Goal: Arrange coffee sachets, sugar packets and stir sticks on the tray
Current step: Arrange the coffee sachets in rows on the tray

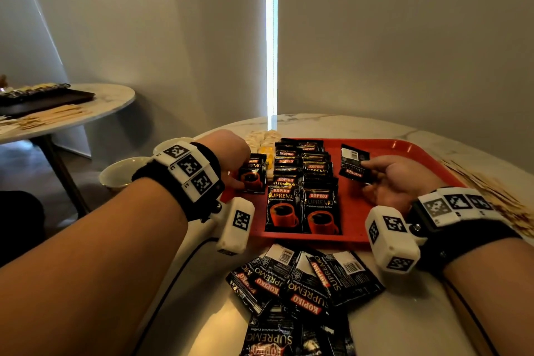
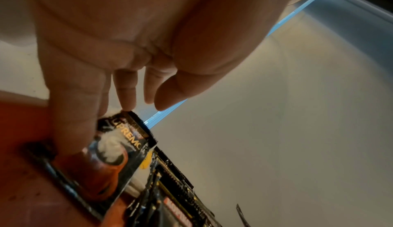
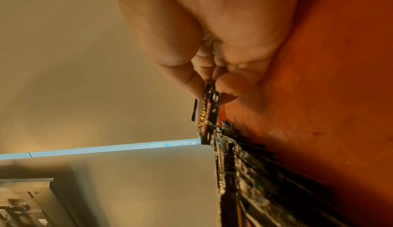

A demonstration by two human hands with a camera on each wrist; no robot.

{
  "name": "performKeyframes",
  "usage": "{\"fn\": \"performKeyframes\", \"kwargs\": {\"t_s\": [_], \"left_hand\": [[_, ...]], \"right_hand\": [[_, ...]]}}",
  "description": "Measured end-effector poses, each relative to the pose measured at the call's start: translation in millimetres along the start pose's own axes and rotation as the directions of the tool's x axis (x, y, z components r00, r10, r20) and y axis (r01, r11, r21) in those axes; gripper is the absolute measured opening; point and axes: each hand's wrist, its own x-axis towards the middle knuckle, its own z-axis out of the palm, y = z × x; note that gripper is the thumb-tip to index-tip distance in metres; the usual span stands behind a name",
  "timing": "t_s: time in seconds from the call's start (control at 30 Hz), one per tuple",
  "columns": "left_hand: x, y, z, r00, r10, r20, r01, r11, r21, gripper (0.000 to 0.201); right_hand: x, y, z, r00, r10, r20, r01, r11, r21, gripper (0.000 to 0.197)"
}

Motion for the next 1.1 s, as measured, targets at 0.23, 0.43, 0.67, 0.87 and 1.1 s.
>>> {"fn": "performKeyframes", "kwargs": {"t_s": [0.23, 0.43, 0.67, 0.87, 1.1], "left_hand": [[-28.6, 15.7, -1.8, 0.913, -0.229, 0.337, 0.4, 0.666, -0.63, 0.009], [-23.9, 5.5, 16.1, 0.866, -0.151, 0.477, 0.461, 0.611, -0.643, 0.025], [-16.6, 12.1, 17.0, 0.864, -0.166, 0.475, 0.458, 0.652, -0.604, 0.023], [-12.2, 15.5, 14.9, 0.868, -0.201, 0.454, 0.461, 0.664, -0.589, 0.027], [-11.0, 13.1, 3.5, 0.897, -0.259, 0.358, 0.439, 0.623, -0.647, 0.01]], "right_hand": [[1.4, 0.5, -1.2, 1.0, 0.003, -0.006, -0.003, 1.0, 0.014, 0.022], [-0.1, 0.6, 0.1, 1.0, -0.019, 0.001, 0.019, 1.0, 0.004, 0.019], [-0.3, 0.8, 0.1, 1.0, -0.015, 0.008, 0.015, 1.0, -0.012, 0.023], [5.2, 1.9, -2.2, 1.0, -0.012, 0.001, 0.012, 1.0, -0.011, 0.035], [4.5, 2.1, -2.2, 0.999, -0.014, 0.029, 0.014, 1.0, -0.012, 0.026]]}}
